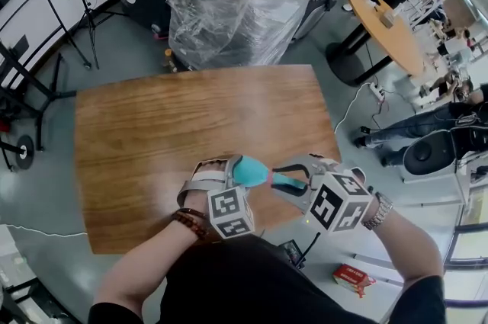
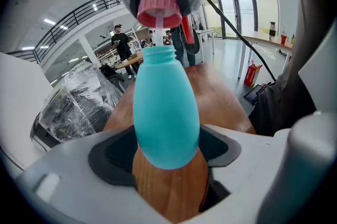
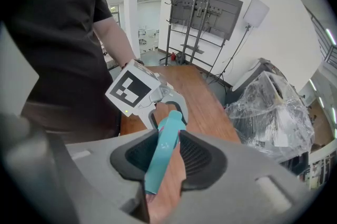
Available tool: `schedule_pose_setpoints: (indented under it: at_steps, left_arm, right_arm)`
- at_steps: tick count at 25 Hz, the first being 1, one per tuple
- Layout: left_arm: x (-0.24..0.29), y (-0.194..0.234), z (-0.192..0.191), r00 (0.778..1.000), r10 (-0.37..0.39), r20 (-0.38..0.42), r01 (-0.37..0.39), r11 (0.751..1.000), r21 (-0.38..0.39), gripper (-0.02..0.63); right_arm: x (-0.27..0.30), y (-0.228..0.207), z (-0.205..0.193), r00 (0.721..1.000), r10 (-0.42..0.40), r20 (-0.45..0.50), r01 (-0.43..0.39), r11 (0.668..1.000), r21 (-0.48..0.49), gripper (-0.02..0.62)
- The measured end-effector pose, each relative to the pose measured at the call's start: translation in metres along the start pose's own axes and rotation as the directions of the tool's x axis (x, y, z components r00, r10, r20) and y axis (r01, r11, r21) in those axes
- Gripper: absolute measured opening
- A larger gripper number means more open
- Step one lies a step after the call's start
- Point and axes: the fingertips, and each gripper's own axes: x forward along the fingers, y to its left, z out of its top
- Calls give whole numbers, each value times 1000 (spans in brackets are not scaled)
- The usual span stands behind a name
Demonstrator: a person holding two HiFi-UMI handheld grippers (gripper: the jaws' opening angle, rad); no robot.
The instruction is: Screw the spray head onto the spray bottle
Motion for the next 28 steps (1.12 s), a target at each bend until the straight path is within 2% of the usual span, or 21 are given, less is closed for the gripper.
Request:
schedule_pose_setpoints:
  at_steps: [15, 23, 28]
  left_arm:
    - [-20, 1, 9, 1000, 13, 4, -14, 999, 39, 388]
    - [-25, 2, 12, 999, 35, -11, -34, 996, 76, 385]
    - [-30, 2, 14, 999, 38, 10, -38, 997, 68, 382]
  right_arm:
    - [4, 3, 4, 1000, 7, 2, -7, 1000, -10, 117]
    - [0, 6, 1, 1000, 4, -21, -6, 998, -60, 117]
    - [-2, 7, 0, 1000, 10, -16, -11, 997, -78, 117]
